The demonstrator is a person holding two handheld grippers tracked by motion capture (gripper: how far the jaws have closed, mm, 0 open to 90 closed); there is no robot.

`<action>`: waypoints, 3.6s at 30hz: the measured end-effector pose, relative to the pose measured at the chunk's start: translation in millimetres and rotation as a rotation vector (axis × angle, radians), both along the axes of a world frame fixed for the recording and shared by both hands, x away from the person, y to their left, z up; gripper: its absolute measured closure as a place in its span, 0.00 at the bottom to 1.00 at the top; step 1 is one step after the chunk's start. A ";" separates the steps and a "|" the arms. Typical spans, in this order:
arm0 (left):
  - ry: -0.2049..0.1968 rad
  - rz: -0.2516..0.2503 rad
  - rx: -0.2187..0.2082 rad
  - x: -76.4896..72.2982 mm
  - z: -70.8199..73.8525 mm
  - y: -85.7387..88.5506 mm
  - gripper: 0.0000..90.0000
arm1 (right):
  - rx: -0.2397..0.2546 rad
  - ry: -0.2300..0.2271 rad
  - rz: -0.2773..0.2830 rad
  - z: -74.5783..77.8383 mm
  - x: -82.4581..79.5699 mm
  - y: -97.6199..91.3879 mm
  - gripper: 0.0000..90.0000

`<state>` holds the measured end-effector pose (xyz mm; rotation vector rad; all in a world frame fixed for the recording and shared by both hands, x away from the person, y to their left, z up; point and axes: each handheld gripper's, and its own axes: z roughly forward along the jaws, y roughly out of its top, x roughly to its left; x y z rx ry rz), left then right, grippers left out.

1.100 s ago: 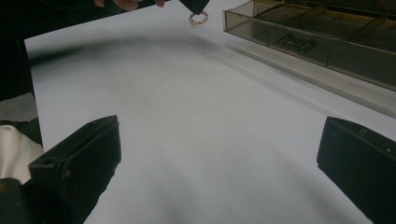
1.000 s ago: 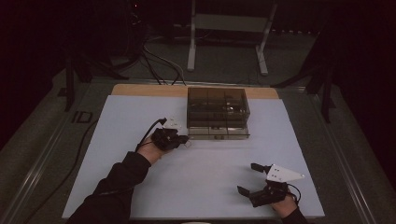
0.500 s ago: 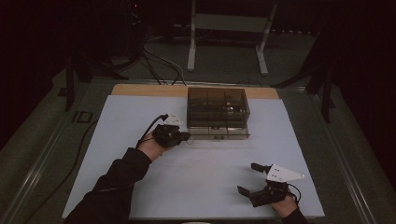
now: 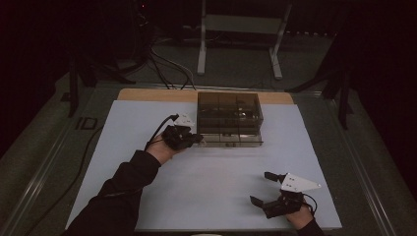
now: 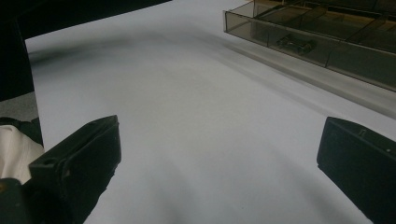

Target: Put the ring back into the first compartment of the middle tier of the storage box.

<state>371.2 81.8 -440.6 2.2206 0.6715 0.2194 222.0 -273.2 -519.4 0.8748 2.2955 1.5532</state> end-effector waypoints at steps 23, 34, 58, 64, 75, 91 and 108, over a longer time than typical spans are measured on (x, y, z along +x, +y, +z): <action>-0.005 0.014 -0.013 21.5 11.4 -4.9 1.00 | 0.002 0.000 0.002 0.2 -0.6 -0.2 0.00; -0.003 0.037 -0.028 35.5 11.6 -8.7 1.00 | 0.005 0.000 0.005 0.0 -0.6 -0.5 0.00; 0.034 0.109 -0.073 56.3 -8.0 -21.3 1.00 | 0.004 0.001 0.010 -0.2 -0.8 -0.6 0.00; 0.049 0.120 -0.091 58.5 -14.1 -23.5 1.00 | -0.002 0.004 0.014 -0.8 -0.8 0.1 0.00; 0.049 0.112 -0.110 51.9 -13.8 -25.3 0.52 | -0.001 0.002 0.014 -0.7 -0.8 -0.1 0.00; 0.091 0.062 -0.178 40.5 4.6 -17.8 0.10 | -0.004 0.004 0.012 -0.6 -1.1 0.5 0.00; 0.068 -0.054 -0.160 32.1 3.3 -12.3 0.01 | -0.004 0.003 0.011 -0.8 -0.4 -0.1 0.00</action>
